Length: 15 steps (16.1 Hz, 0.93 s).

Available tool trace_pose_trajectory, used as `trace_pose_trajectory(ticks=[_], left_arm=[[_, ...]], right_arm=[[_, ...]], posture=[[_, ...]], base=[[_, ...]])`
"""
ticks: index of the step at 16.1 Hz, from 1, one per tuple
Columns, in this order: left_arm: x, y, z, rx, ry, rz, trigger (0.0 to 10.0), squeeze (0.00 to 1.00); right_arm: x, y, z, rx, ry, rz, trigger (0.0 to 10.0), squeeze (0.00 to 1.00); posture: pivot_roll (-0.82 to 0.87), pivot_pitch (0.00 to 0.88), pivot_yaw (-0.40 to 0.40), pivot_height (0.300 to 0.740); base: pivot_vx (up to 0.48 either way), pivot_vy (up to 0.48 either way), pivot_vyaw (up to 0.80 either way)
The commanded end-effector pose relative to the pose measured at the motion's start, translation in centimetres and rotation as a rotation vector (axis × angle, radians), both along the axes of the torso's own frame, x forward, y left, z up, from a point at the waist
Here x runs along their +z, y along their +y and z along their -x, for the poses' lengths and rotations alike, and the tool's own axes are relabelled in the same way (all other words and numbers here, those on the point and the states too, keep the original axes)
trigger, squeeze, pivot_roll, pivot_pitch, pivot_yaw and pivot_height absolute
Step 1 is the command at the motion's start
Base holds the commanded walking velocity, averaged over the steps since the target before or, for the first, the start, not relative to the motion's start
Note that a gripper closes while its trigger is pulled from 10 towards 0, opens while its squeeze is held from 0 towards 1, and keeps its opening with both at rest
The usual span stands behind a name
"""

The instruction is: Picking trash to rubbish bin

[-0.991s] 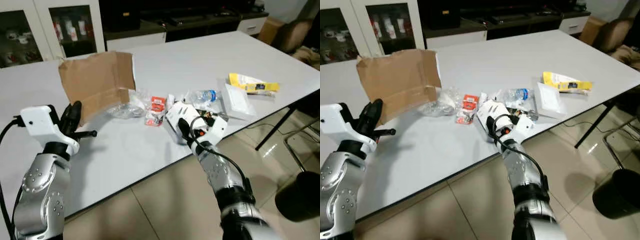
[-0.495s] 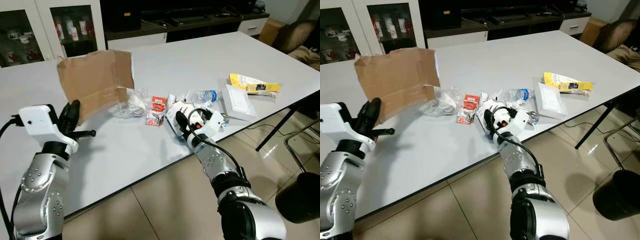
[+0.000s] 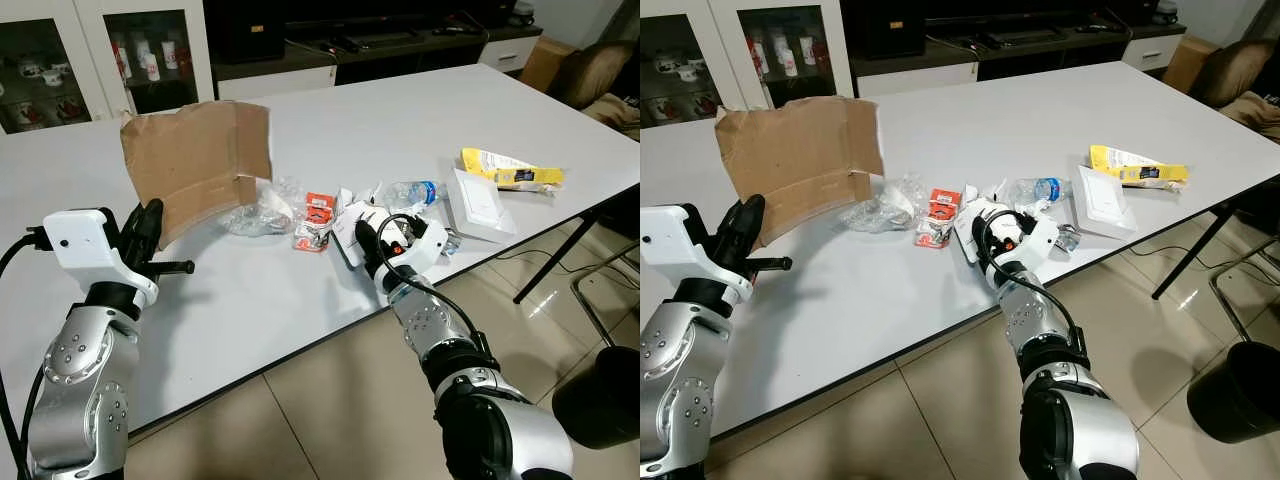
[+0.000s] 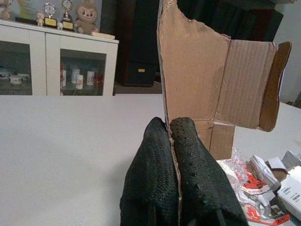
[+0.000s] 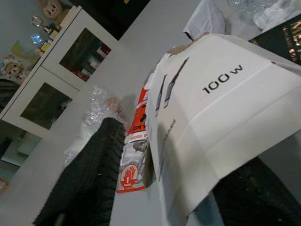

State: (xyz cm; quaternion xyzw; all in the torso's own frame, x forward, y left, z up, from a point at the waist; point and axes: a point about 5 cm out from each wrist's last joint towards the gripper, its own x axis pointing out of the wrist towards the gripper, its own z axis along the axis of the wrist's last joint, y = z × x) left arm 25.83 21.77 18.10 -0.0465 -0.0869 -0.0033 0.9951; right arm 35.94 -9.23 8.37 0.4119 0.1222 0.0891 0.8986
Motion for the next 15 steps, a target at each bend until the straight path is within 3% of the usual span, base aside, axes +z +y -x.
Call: trace_pose_trajectory(ticks=[1,15], left_arm=[[0.04,-0.12,-0.21,-0.003,-0.001,-0.006,0.0,0.00],[0.10,-0.26,-0.43,0.002,-0.022,-0.008,0.0,0.00]], right_arm=[[0.65,-0.46,-0.47,-0.017,-0.022,-0.008,0.0,0.00],[0.81,-0.19,-0.37,0.005,-0.077,-0.009,0.0,0.00]], posture=[[0.14,0.000,-0.074,0.740],[0.14,0.000,-0.079,0.740]], base=[[0.000,0.000,0.00],[0.000,0.000,0.00]])
